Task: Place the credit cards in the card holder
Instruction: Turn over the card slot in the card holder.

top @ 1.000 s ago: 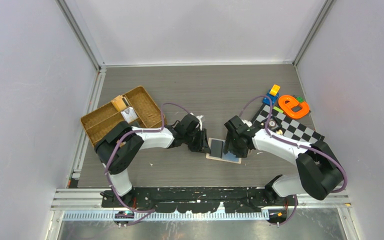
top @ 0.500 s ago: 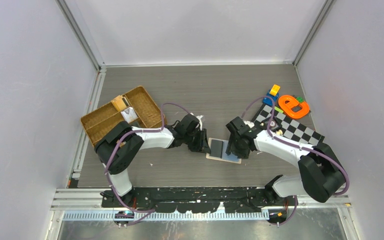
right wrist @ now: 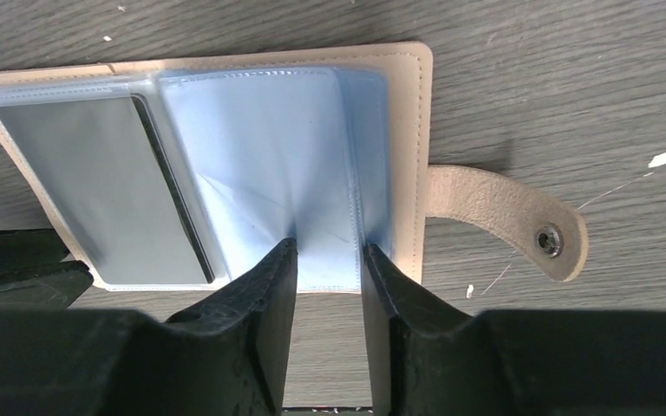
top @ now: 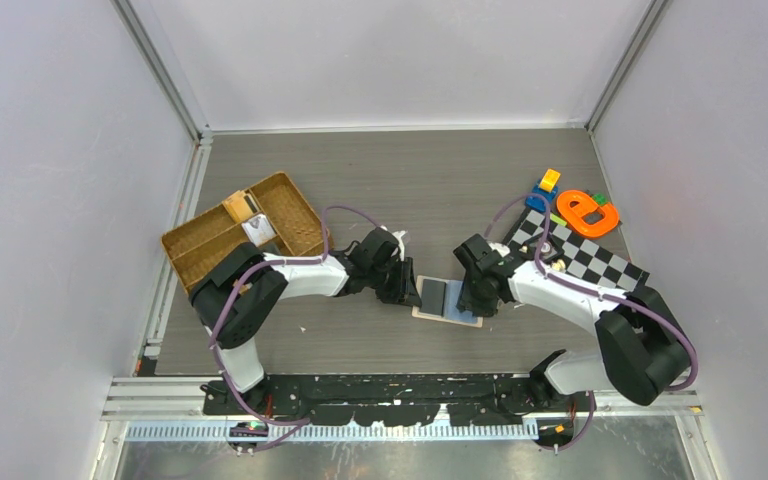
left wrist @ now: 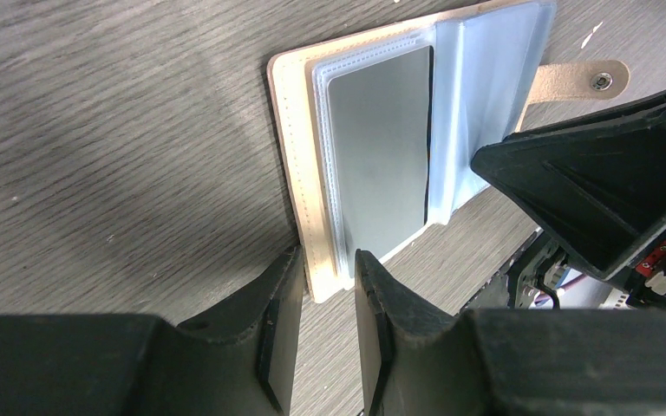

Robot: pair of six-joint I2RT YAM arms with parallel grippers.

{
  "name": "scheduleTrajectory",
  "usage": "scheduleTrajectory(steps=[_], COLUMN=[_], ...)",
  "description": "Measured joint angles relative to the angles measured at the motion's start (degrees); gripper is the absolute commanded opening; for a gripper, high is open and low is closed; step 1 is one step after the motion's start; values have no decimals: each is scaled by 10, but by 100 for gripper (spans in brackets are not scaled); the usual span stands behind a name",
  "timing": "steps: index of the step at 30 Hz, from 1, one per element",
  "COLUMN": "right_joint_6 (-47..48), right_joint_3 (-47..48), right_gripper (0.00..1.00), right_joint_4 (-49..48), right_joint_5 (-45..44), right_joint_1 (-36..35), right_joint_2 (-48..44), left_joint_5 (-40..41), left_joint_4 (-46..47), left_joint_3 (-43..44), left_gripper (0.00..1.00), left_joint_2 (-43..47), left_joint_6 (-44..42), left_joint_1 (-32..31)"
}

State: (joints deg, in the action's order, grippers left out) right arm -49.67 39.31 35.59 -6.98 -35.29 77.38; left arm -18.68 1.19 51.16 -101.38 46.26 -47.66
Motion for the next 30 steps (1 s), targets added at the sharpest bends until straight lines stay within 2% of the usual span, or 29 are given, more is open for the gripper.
scheduleTrajectory(steps=[5, 12, 30], right_joint_6=[-4, -17, -32], right_joint_3=[-13, -35, -69], right_gripper=[20, 15, 17], right_joint_4=[-27, -90, -214], right_joint_5=[19, 63, 152], right_joint_1=[2, 2, 0], right_joint_2=[-11, -18, -34], left_joint_5=[0, -1, 3], left_joint_4=[0, 3, 9], left_joint_3=[0, -2, -7], left_gripper=[31, 31, 32], left_joint_2=[0, 0, 4], left_joint_6=[0, 0, 0], left_joint_1=[0, 0, 0])
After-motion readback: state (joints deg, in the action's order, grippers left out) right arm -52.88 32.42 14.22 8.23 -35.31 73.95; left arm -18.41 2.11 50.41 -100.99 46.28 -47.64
